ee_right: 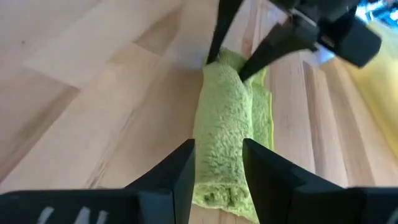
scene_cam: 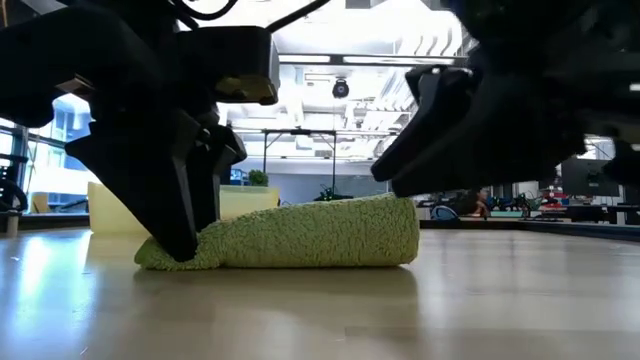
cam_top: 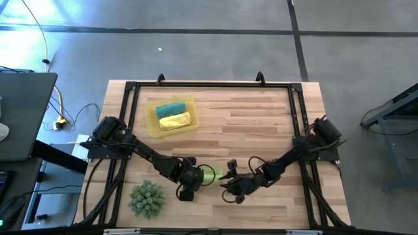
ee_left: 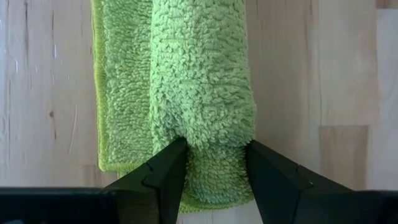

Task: Roll microfiber towels into tight, uniform cylinder then place into a basket
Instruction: Roll the green microfiber towel

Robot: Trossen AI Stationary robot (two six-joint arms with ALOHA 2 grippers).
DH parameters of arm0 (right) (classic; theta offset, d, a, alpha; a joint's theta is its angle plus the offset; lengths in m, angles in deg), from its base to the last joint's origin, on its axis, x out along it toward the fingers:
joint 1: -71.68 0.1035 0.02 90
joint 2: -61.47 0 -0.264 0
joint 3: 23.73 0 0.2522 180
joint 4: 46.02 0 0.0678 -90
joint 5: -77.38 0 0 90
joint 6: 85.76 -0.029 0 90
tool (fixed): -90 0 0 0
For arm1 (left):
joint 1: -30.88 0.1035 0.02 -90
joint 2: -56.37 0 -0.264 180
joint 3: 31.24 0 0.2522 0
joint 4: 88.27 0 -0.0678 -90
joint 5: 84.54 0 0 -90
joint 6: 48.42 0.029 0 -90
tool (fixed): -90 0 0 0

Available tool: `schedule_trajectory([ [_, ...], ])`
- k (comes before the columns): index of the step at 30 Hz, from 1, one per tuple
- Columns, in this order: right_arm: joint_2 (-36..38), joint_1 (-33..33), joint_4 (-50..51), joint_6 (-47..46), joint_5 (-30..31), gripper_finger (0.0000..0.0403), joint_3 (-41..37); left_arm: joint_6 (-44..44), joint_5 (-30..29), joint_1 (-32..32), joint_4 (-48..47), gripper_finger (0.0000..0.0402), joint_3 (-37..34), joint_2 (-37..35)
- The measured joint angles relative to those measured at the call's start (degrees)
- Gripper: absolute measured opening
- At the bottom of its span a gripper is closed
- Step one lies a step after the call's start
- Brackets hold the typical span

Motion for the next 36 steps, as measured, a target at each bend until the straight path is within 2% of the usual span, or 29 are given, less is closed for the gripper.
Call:
schedule_trajectory([
  [3,-0.7,-1.0,-0.1,-2.4,-1.8,0.0124,0.1,-1.3,0.1,0.0,0.1,0.0156,0.0,0.0],
  [6,-1.7,-2.0,0.8,-3.9,-7.2,0.0124,0.1,-2.5,0.2,0.0,0.2,0.0156,0.0,0.0],
  [14,-4.3,-4.4,1.6,-6.3,-8.2,0.0128,0.1,-4.6,1.2,0.1,0.5,0.0156,0.0,0.0],
  [23,-6.1,-6.0,2.7,-10.2,-8.5,0.0201,0.4,-7.5,7.4,0.8,1.0,0.0156,0.8,0.0],
  [26,-6.2,-6.0,3.0,-12.2,-8.2,0.0206,0.4,-9.4,8.4,1.4,0.9,0.0156,0.7,-1.0],
  [30,-6.3,-6.0,3.8,-14.0,-8.0,0.0168,0.4,-9.3,8.9,2.0,-0.1,0.0156,0.3,-3.7],
  [36,-6.3,-6.2,5.0,-17.8,-6.7,0.0048,0.4,-9.4,9.5,2.3,-3.1,0.0156,0.3,-6.8],
])
